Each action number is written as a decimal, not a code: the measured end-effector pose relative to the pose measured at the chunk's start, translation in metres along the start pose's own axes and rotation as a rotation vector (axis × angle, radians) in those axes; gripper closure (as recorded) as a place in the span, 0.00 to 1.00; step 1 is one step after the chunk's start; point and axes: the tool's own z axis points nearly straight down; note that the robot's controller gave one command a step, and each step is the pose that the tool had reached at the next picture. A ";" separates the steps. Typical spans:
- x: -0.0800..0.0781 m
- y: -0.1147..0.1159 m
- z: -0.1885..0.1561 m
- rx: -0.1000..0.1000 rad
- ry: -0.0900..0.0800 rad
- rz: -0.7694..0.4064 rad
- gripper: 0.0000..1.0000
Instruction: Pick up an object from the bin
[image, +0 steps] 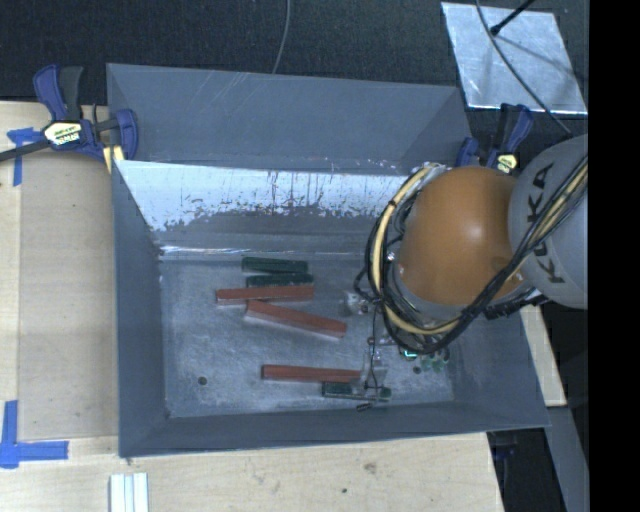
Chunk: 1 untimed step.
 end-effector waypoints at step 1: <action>-0.002 0.000 -0.003 -0.001 -0.007 0.001 0.00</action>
Offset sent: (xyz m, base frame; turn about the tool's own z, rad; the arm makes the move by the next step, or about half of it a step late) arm 0.0162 -0.0631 -0.1023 0.0277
